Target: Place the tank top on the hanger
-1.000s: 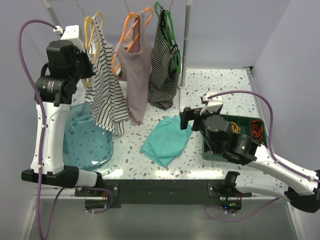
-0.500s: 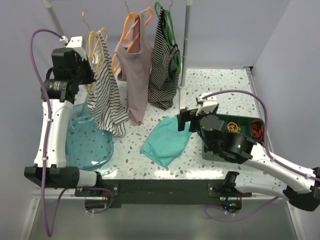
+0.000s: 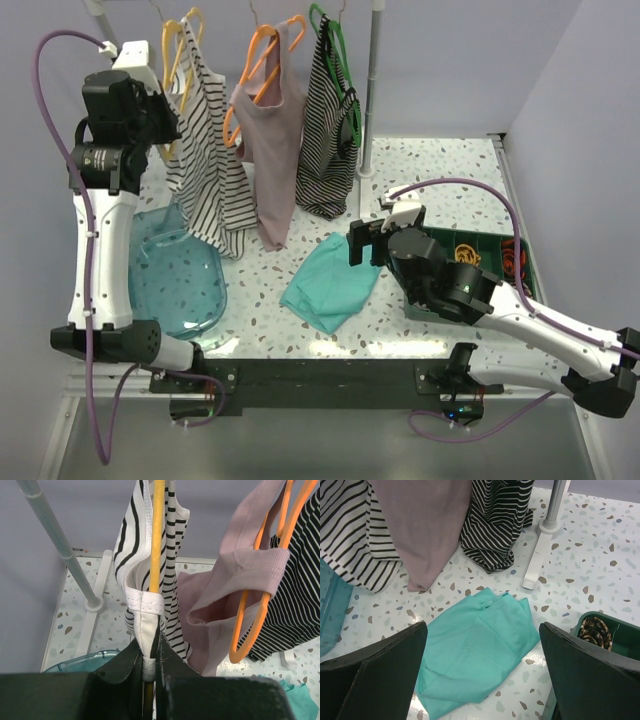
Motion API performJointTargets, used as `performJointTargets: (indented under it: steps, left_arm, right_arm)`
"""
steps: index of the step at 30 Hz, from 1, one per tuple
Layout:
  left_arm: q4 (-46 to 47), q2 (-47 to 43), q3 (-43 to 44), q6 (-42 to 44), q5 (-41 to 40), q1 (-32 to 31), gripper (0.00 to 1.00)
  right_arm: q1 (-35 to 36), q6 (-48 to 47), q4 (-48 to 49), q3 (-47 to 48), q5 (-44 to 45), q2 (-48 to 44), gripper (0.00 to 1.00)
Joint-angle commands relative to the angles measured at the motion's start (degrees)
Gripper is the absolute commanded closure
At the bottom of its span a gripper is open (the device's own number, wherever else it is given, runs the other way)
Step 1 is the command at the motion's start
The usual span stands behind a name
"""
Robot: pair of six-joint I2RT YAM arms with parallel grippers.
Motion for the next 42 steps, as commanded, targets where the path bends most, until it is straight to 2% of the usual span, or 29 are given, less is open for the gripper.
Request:
performJointTargets:
  steps: [1, 11, 24, 25, 26, 28, 29, 31, 32, 35, 36, 38, 40, 42]
  left_arm:
    - [4.03, 2.15, 5.22, 1.74, -0.43, 0.71, 1.00]
    - [4.82, 7.60, 8.83, 1.31, 2.99, 4.40, 1.00]
    - [6.58, 6.12, 4.08, 1.22, 4.22, 5.02, 0.99]
    - [6.49, 5.50, 4.17, 1.22, 4.40, 5.02, 0.94]
    - [6.49, 5.15, 4.17, 1.22, 4.23, 5.02, 0.80]
    - [6.58, 4.01, 4.08, 1.13, 4.05, 5.02, 0.71]
    - [6.49, 3.66, 4.08, 1.13, 3.96, 5.02, 0.58]
    - [6.66, 2.25, 3.82, 0.95, 3.96, 5.02, 0.42]
    - [6.84, 1.72, 3.65, 0.87, 4.14, 5.02, 0.25]
    - [7.63, -1.52, 2.59, -0.54, 5.27, 5.02, 0.06]
    - [8.33, -2.67, 0.94, -2.02, 8.41, 5.02, 0.00]
    - [10.43, -6.18, -1.27, -3.70, 14.56, 4.76, 0.00]
    - [12.28, -9.52, -4.96, -5.98, 16.87, 3.44, 0.00]
    - [12.82, -11.89, -7.94, -6.60, 15.14, -2.51, 0.00]
  right_arm:
    - [0.31, -0.98, 1.65, 1.95, -0.61, 0.22, 0.01]
    - [0.22, -1.25, 1.21, 2.30, -0.26, -0.13, 0.01]
    - [0.23, -0.55, 1.04, 2.47, -0.70, 0.66, 0.01]
    - [0.22, -0.55, 0.86, 2.82, -0.79, 0.92, 0.01]
    - [0.22, -0.55, 0.51, 2.91, -0.79, 0.92, 0.01]
    - [0.22, -0.55, 0.42, 3.09, -0.61, 0.84, 0.01]
    - [0.31, -0.55, 0.42, 3.00, -0.61, 0.75, 0.01]
    - [0.22, -0.46, 0.33, 2.83, -0.61, 0.66, 0.01]
    - [0.31, -0.37, 0.16, 2.82, -0.61, 0.66, 0.01]
    - [0.31, -0.11, -0.54, 2.65, -0.44, 0.48, 0.01]
    - [0.23, -0.11, -0.54, 2.65, -0.44, 0.31, 0.01]
    - [0.31, 0.07, -0.46, 1.86, -0.26, -0.39, 0.01]
    - [0.23, 0.24, -0.19, 0.72, -0.26, -0.83, 0.02]
    - [0.31, 0.51, 0.25, -0.33, -0.35, -1.62, 0.01]
